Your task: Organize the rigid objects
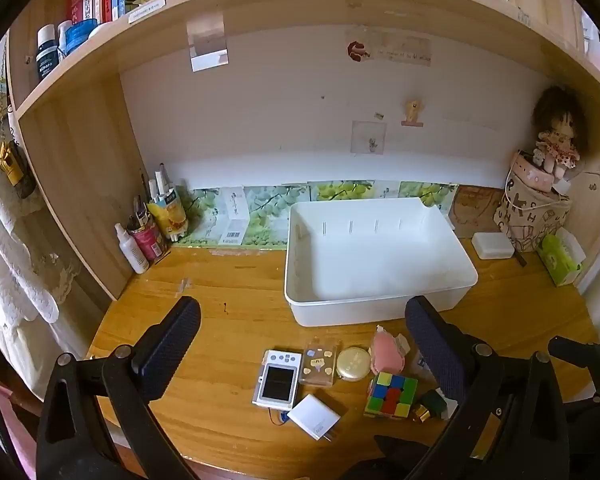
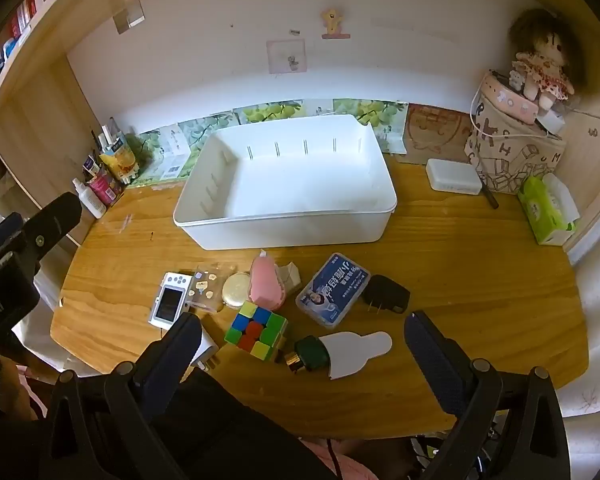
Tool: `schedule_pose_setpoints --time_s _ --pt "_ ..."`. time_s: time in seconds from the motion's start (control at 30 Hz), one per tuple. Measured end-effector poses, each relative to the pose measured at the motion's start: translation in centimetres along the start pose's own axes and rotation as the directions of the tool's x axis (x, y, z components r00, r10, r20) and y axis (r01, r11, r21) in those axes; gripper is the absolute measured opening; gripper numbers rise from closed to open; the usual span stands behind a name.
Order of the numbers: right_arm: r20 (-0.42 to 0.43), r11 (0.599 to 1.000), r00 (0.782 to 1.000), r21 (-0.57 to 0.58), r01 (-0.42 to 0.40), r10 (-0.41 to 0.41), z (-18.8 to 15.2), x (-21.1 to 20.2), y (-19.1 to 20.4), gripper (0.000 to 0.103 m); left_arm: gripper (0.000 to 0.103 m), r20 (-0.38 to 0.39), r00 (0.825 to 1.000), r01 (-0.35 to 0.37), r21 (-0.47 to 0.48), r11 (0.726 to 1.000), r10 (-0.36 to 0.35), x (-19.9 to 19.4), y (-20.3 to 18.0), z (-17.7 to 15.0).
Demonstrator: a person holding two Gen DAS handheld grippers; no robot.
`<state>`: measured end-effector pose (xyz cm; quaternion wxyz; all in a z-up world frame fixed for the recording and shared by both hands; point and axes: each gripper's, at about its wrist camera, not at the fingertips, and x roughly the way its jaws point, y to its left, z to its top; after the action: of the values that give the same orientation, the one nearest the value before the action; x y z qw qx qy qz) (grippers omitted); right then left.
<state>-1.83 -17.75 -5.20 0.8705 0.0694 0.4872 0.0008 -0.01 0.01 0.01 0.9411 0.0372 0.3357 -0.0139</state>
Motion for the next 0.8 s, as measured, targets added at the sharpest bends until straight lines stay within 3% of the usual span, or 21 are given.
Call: schedule_pose_setpoints --time_s 0.23,0.8 --pt "0.008 1.000 1.000 -0.003 0.003 -0.002 0.2 0.0 0.2 0.102 0.102 0.002 1.000 -0.020 -0.001 1.000 0.020 0.2 -0.4 0.9" --pt "0.007 0.999 1.000 0.021 0.029 -0.030 1.0 0.6 0.9 0.102 0.102 -0.011 0.999 0.048 0.011 0.999 -0.047 1.6 0.9 1.1"
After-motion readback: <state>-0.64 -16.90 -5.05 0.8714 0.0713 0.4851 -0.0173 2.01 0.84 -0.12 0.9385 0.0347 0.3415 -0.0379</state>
